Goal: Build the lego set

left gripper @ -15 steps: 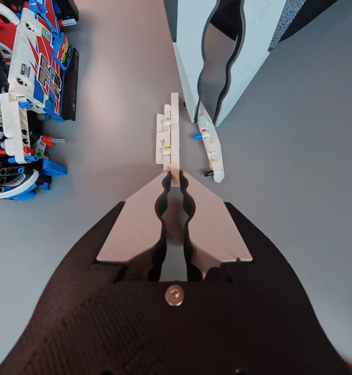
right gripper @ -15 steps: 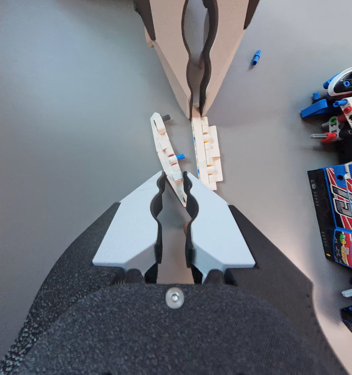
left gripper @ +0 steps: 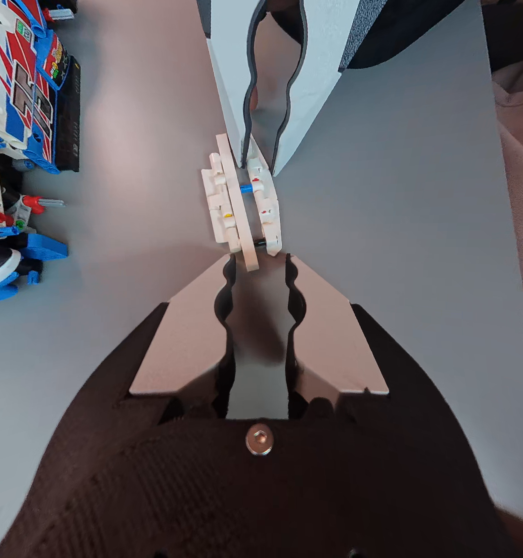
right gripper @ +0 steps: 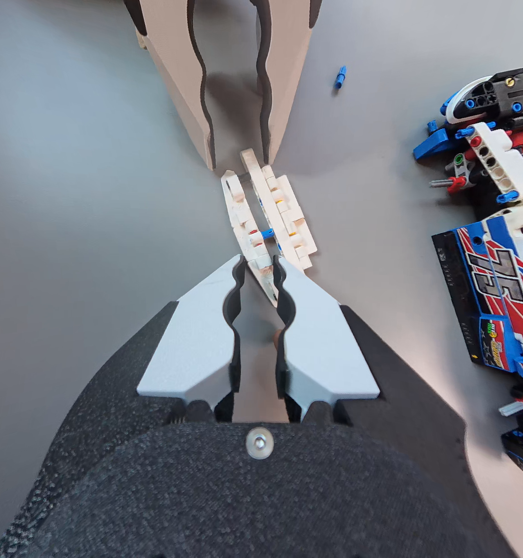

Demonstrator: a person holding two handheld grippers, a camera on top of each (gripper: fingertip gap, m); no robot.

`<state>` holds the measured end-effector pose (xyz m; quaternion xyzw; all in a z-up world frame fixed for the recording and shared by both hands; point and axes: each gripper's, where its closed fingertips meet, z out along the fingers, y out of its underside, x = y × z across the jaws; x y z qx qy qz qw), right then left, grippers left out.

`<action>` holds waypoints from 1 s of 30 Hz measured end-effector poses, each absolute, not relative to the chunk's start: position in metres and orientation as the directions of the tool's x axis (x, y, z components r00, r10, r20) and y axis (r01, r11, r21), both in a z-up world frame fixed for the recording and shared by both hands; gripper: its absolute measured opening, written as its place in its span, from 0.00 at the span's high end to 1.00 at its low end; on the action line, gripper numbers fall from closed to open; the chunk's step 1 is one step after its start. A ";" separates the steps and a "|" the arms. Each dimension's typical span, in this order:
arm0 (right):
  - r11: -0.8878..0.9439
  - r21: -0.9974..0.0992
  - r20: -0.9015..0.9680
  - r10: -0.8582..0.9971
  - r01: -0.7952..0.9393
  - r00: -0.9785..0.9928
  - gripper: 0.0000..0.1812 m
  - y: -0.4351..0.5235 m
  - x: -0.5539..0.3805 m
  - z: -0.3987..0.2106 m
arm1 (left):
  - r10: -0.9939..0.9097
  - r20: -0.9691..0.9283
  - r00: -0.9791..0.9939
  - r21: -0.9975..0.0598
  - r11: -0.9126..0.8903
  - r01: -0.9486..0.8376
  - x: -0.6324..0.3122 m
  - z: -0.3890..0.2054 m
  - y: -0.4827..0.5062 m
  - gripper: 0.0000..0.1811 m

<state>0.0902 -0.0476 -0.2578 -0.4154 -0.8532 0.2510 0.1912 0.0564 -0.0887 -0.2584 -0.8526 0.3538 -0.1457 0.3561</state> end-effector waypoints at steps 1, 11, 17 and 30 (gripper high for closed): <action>0.529 -0.589 0.121 0.805 0.611 -0.580 0.91 -0.047 0.090 -0.258 | -0.705 -0.012 0.709 -0.714 -0.490 -0.500 0.058 -0.258 -0.087 0.83; 0.516 -0.608 0.123 0.812 0.603 -0.570 0.91 -0.048 0.087 -0.257 | -0.699 -0.021 0.715 -0.717 -0.488 -0.498 0.059 -0.258 -0.085 0.84; 0.498 -0.619 0.111 0.821 0.608 -0.560 0.91 -0.046 0.086 -0.256 | -0.691 -0.029 0.722 -0.722 -0.485 -0.494 0.058 -0.258 -0.082 0.87; 0.509 -0.636 0.089 0.796 0.581 -0.599 0.82 -0.014 0.094 -0.246 | -0.676 0.018 0.737 -0.738 -0.506 -0.446 0.054 -0.253 -0.081 0.84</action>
